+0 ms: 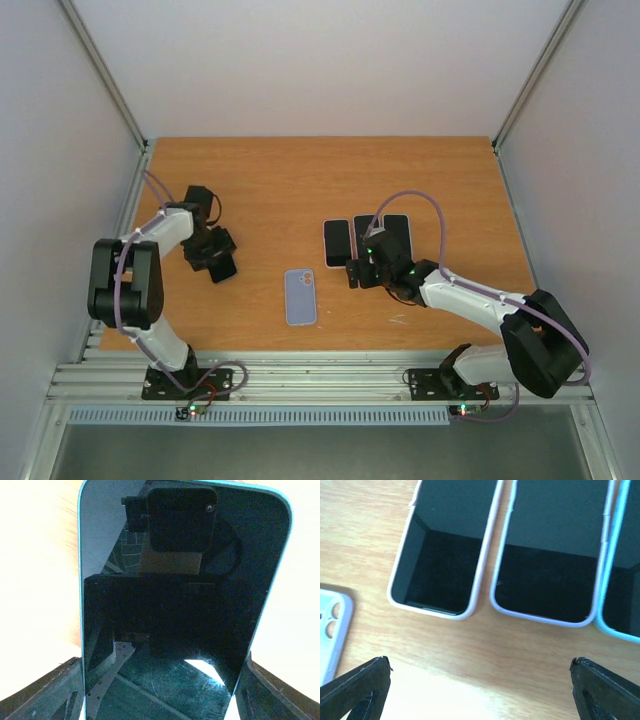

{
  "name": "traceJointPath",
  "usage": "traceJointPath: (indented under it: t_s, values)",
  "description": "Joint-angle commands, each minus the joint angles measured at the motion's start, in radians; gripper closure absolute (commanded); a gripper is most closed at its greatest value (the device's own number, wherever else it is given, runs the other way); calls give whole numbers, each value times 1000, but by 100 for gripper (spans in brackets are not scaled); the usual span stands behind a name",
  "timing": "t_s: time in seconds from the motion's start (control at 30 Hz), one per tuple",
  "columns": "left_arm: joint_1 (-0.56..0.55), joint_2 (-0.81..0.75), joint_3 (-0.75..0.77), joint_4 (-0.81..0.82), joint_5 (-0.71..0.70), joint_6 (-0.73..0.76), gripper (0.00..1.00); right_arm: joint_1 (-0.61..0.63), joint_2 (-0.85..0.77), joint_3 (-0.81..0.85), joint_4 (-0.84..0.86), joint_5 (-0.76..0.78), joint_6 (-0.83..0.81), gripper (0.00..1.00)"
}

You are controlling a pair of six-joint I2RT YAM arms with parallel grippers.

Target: Put the phone into the phone case

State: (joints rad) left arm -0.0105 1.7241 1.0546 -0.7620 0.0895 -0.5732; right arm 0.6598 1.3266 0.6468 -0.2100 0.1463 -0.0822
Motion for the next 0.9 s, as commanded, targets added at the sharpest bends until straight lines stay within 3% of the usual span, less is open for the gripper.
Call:
traceJointPath:
  t_s: [0.0, 0.43, 0.87]
  values:
    - [-97, -109, -27, 38, 63, -56, 36, -5, -35, 8, 8, -108, 20, 2]
    - [-450, -263, -87, 159, 101, -190, 36, 17, -86, -7, 124, -409, 80, 2]
    - [-649, -328, -130, 314, 52, -313, 36, 86, 6, -20, 305, -523, 181, 22]
